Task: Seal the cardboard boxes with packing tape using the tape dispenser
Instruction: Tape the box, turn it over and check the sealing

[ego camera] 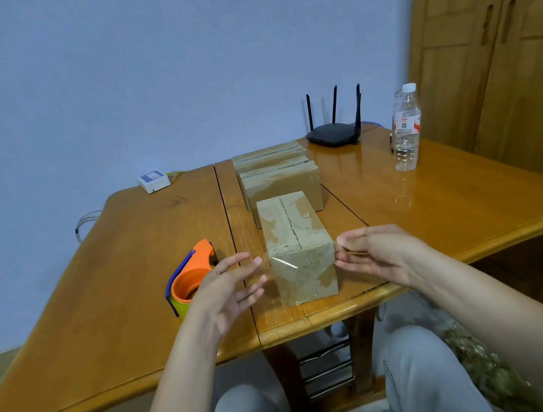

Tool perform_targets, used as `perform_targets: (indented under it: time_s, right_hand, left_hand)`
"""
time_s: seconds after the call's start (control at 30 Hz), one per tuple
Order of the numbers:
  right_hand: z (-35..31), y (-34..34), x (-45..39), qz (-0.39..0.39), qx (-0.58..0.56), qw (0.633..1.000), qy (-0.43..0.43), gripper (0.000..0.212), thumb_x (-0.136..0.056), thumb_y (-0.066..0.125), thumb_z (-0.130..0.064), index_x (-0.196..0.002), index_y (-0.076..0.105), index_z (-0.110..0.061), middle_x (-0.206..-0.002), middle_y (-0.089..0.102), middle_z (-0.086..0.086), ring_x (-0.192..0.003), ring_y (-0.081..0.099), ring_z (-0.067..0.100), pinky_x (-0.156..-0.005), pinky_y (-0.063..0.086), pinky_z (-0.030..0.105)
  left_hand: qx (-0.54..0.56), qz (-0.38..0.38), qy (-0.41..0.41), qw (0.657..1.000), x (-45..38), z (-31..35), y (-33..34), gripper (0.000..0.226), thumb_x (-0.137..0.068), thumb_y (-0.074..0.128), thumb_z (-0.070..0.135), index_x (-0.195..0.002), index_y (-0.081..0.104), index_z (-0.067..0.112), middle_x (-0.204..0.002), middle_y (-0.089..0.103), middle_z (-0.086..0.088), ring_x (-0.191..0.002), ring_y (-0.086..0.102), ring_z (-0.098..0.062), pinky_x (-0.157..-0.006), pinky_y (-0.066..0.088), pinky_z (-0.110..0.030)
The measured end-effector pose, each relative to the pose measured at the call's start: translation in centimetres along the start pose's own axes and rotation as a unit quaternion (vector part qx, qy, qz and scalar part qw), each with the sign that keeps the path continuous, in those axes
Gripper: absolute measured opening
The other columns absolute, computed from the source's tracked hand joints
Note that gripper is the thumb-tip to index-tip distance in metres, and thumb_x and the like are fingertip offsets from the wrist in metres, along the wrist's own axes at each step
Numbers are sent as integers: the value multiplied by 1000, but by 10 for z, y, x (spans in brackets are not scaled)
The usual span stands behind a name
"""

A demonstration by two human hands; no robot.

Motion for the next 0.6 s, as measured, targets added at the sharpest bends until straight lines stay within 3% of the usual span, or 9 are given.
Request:
perform_targets:
  time_s: [0.23,0.6]
  right_hand:
    - [3,-2,-2,6,9,1000,-3,22,-85,71,2,-107,69,4,-87,76,17,-77,73,23,-69,64,34]
    - [2,-1,-5,-6,68,997,-22,24,-84,75,-5,-107,71,1,-95,77,18,-79,73,23,-76,63,35]
  left_hand:
    - [79,-7,-24,997,-2,-3,1,52,-76,79,5,-123,59,10,-110,74,-17,-99,72,-35,-82,60,-43]
    - [103,0,-30,994,-7,-12,12,52,-74,78,4,-122,59,10,-91,77,-12,-93,71,-29,-85,58,-41]
Point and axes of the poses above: each hand's wrist, its own x-axis away from the middle knuckle, its own y-axis out of the palm, z = x × y, the point moved 2 cm from there along -x, towards the middle knuckle
